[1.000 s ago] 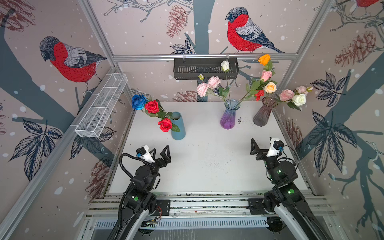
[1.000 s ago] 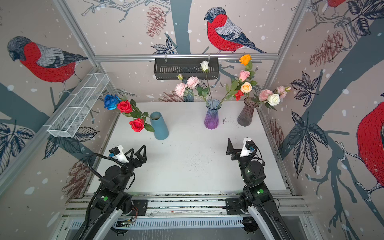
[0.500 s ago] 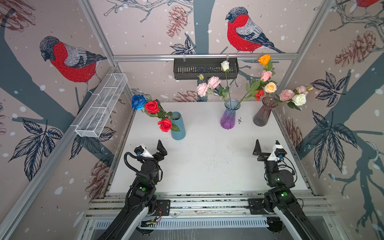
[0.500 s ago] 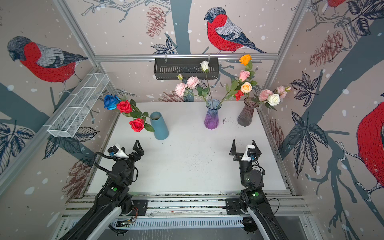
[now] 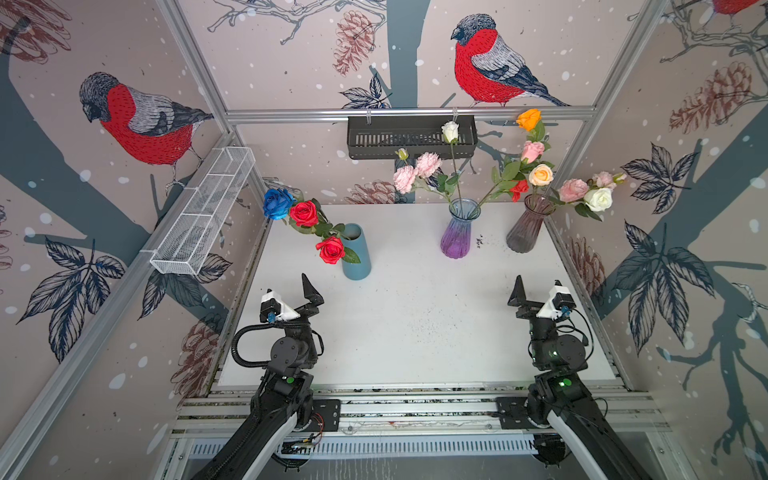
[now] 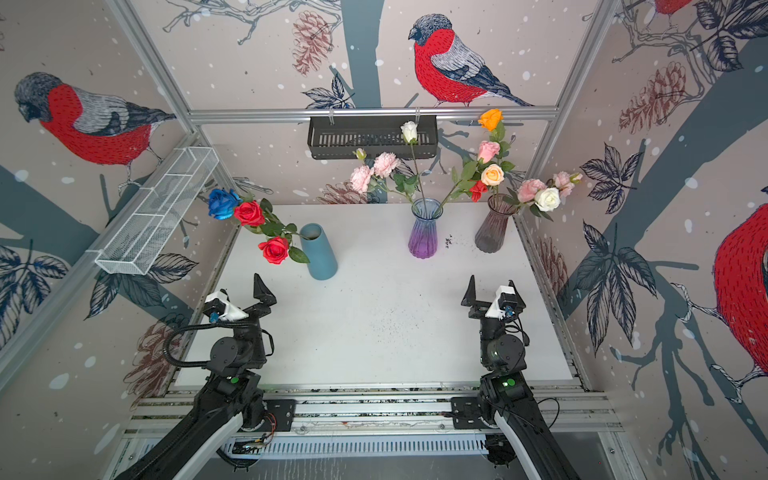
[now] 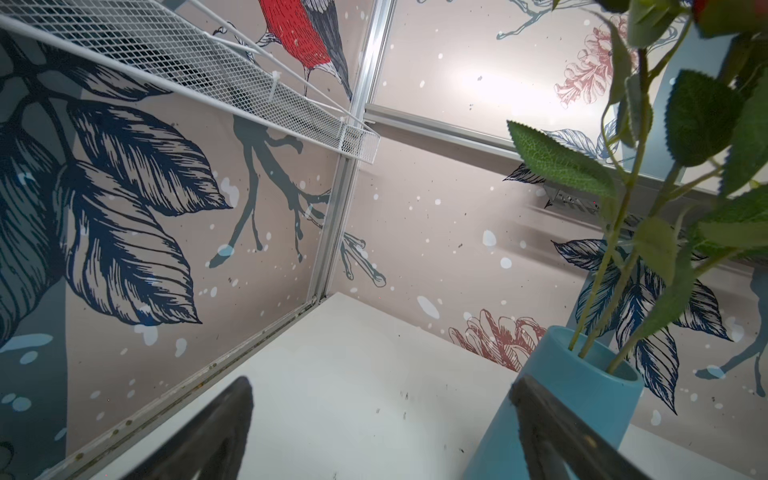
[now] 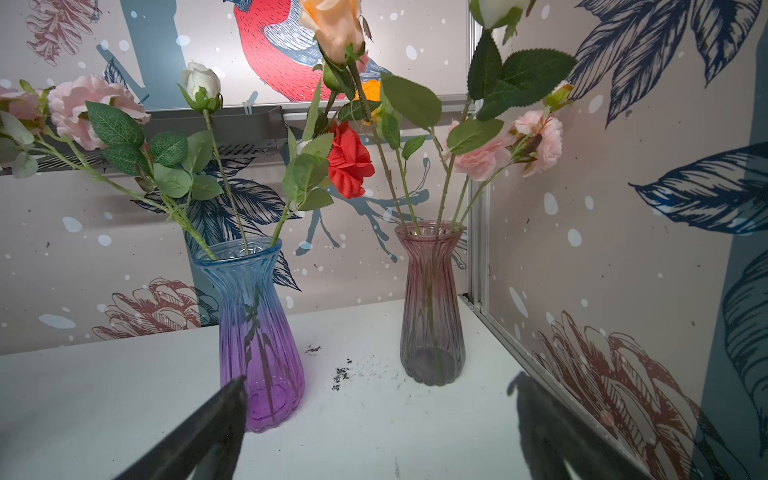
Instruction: Arrange the flowers into the vase
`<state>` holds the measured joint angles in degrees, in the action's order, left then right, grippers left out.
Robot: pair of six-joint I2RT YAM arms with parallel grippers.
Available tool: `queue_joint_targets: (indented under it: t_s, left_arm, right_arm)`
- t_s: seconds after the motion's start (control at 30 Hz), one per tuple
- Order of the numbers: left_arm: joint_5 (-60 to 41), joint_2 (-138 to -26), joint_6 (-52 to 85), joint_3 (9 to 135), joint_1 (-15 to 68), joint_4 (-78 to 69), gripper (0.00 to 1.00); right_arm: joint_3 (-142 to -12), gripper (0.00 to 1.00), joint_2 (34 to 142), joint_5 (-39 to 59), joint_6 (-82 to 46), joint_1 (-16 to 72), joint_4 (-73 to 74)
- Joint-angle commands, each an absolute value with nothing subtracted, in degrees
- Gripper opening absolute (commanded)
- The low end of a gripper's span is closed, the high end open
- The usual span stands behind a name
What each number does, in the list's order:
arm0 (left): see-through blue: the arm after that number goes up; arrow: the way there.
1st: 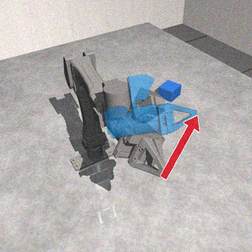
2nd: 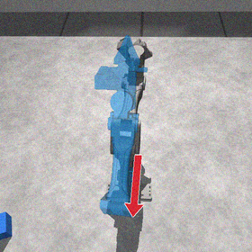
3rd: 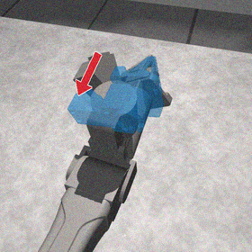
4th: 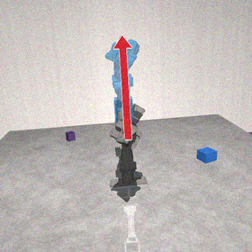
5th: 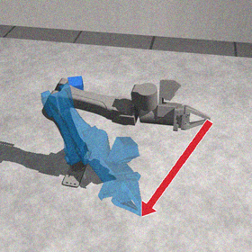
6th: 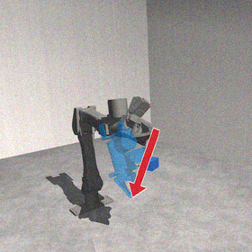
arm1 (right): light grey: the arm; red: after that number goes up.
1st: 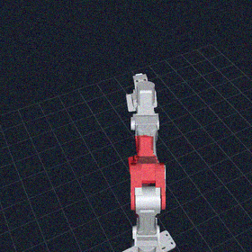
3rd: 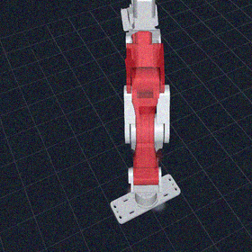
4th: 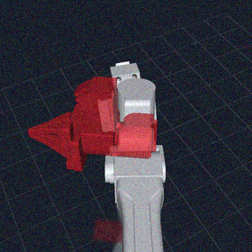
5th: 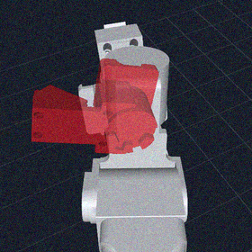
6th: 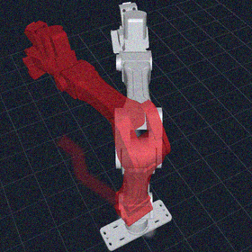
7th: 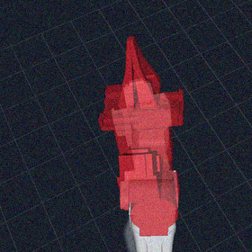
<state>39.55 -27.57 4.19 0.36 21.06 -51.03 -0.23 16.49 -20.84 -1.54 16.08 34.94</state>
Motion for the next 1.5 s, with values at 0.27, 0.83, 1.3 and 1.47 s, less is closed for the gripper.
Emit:
queue_joint_targets:
  t_s: [0.27,0.83,1.3,1.47]
  left_arm:
    - [37.3,-46.5,-0.8,-11.2,19.1,-73.9,0.97]
    - [30.5,-83.6,-5.7,-4.3,14.6,-103.2,0.97]
    - [27.9,-90.4,-1.1,11.5,8.4,-80.7,0.97]
    - [23.0,-89.3,2.5,12.6,4.3,-76.7,0.98]
  right_arm:
    - [4.6,0.99,33.7,-23.3,-0.8,13.9,52.5]
    - [-6.2,0.99,71.3,-24.6,-1.8,11.2,68.9]
    - [-11.4,0.99,87.2,-11.7,-2.6,2.7,75.1]
    - [-13.2,0.99,86.9,-9.0,-4.0,1.1,70.5]
